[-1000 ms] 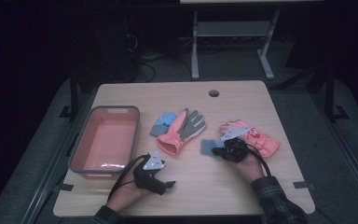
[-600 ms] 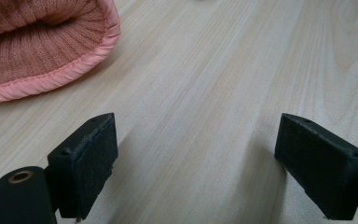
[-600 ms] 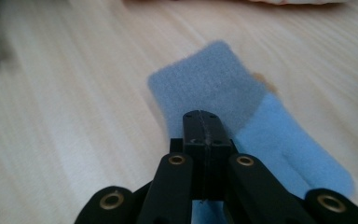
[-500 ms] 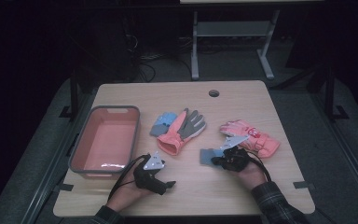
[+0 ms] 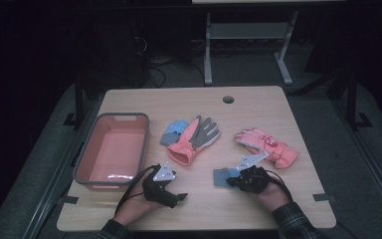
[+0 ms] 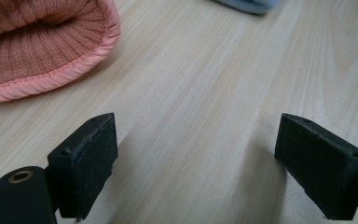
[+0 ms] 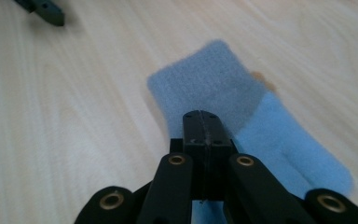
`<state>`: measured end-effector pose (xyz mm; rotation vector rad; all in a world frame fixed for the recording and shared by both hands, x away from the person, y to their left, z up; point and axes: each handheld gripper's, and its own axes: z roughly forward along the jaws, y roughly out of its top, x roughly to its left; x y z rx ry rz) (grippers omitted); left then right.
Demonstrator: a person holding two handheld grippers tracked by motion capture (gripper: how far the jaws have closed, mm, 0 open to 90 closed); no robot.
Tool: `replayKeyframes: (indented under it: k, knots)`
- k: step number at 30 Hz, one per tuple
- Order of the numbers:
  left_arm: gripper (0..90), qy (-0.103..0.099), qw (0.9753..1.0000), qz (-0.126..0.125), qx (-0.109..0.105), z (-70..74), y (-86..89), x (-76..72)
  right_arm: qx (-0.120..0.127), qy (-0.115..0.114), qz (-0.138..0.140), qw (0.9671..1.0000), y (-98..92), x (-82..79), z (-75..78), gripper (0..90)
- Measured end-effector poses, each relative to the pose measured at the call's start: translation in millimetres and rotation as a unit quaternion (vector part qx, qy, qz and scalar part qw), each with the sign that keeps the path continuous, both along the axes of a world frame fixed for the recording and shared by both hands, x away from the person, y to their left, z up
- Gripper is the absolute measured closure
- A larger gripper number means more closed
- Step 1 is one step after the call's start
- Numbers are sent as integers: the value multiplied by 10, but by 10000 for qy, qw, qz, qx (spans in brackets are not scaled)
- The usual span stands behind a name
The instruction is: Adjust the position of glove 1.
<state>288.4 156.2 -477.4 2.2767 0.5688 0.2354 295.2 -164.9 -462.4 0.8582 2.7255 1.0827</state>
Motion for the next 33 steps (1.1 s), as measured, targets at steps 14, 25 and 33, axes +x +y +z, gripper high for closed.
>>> replayKeyframes:
  k: [14, 25, 33]
  knots:
    - [124, 6, 10000, -7, 9, 2, 1, 1, 243, -168, -172, 9994, -183, -226, 140, 900]
    - [126, -21, 10000, -12, 19, 3, 3, 5, 249, -180, -807, 9963, -654, -306, 142, 900]
    - [126, -8, 10000, 1, 19, 4, 2, 2, -138, 24, -827, 9965, -621, -235, 16, 900]
